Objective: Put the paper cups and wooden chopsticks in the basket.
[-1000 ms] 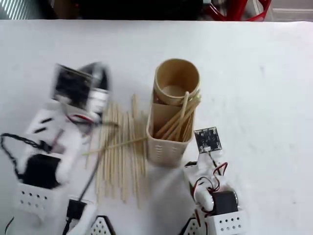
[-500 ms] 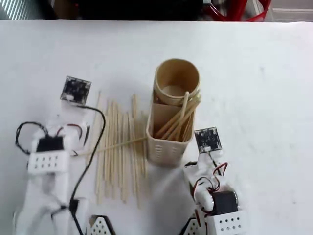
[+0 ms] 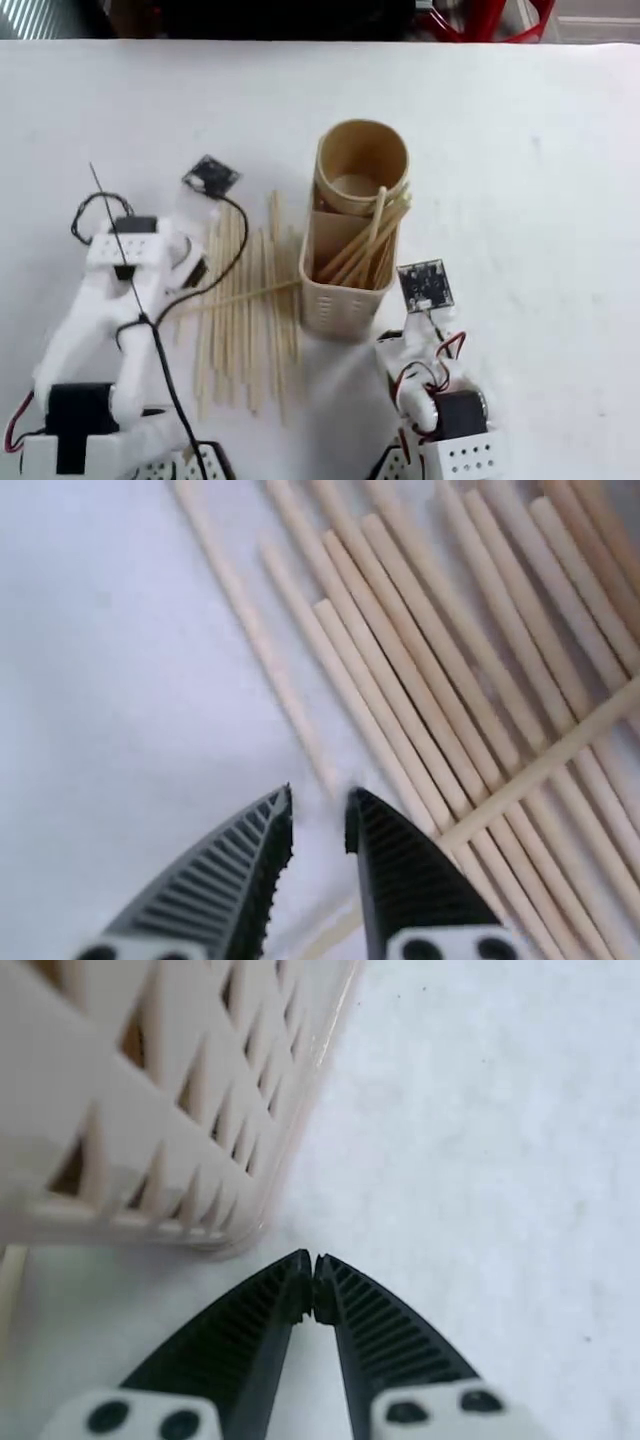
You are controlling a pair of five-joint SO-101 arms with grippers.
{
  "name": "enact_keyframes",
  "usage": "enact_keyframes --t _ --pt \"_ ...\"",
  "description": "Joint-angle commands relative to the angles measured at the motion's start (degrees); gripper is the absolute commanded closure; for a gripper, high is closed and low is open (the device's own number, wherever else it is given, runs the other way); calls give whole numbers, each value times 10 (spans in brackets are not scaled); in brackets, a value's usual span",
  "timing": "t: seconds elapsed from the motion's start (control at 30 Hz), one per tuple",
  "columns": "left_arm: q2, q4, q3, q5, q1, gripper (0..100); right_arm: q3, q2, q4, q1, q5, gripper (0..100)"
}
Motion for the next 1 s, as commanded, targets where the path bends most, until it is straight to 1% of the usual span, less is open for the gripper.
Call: enact_keyframes --t 0.0,0.13,0.2,0.4,0.47,0.57,0.67,0.77,0.97 --pt "2 25 -40 -52 17 869 5 -4 2 -1 1 979" --pt "2 42 -31 -113 17 866 5 -4 2 -1 1 979" --pt "-3 47 -28 -131 16 865 5 -4 2 -1 1 979" --pt "-3 140 -67 -189 -15 864 5 -4 2 0 1 979" --pt "-3 150 -68 -211 -27 864 5 -4 2 0 1 979" --pt "1 149 -68 -236 -46 864 5 -4 2 0 1 979" --pt "2 149 -51 -269 -45 864 5 -4 2 2 1 979" --pt "2 128 -19 -292 -29 864 5 -4 2 2 1 979" --pt "2 69 38 -289 19 864 5 -4 2 2 1 979"
